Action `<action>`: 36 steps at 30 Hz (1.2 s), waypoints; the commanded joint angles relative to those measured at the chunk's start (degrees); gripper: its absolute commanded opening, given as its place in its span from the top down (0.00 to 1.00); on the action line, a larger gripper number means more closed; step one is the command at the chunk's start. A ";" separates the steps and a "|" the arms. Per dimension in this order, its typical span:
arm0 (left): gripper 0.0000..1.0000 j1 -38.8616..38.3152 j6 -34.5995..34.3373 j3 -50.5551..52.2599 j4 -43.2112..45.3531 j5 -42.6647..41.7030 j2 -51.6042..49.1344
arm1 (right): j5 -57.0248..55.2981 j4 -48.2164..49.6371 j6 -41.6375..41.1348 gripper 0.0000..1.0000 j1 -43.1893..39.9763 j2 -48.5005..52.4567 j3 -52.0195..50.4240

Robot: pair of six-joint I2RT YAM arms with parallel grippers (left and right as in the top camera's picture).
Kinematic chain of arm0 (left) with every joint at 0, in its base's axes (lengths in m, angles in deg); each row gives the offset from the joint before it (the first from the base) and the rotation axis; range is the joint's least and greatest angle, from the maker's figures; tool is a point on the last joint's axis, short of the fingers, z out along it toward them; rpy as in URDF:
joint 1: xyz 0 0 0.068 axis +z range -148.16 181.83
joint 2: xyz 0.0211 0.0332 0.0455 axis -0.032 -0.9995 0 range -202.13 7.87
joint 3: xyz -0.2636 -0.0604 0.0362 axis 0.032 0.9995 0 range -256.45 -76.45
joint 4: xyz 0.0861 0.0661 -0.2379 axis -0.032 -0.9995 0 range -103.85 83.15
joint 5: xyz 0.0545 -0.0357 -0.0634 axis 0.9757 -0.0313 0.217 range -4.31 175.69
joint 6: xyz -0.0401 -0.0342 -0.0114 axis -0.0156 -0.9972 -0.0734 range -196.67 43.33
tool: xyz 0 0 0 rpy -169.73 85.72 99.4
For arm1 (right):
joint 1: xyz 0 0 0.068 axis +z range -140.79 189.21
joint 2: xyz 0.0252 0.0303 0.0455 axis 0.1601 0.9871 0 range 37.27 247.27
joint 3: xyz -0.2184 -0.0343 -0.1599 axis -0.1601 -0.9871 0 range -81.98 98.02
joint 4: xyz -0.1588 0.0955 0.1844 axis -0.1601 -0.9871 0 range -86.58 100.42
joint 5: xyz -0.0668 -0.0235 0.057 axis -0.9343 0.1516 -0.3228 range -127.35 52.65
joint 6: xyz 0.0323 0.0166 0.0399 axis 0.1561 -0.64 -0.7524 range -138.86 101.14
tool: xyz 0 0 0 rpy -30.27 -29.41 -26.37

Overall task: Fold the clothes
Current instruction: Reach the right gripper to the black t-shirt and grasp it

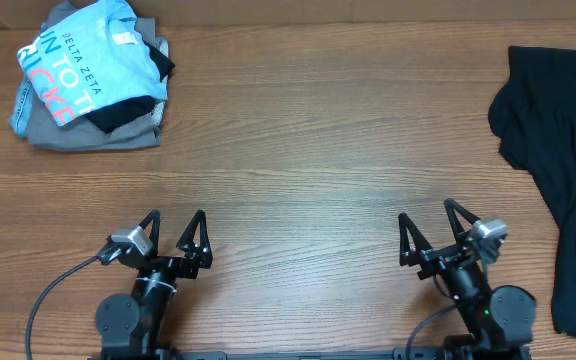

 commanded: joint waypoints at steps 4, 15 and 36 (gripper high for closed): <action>0.00 0.48 5.97 -15.67 -7.45 -3.54 -0.94 | 0.37 -14.03 -1.14 0.00 -0.11 9.14 17.73; 0.00 0.46 6.29 -42.27 -32.22 -2.84 -28.15 | 0.20 -35.76 -0.72 0.00 -0.11 40.63 47.69; 0.00 -0.35 12.72 -83.08 -66.27 -14.58 -77.77 | -6.56 -45.22 -7.02 0.00 -17.79 87.41 78.34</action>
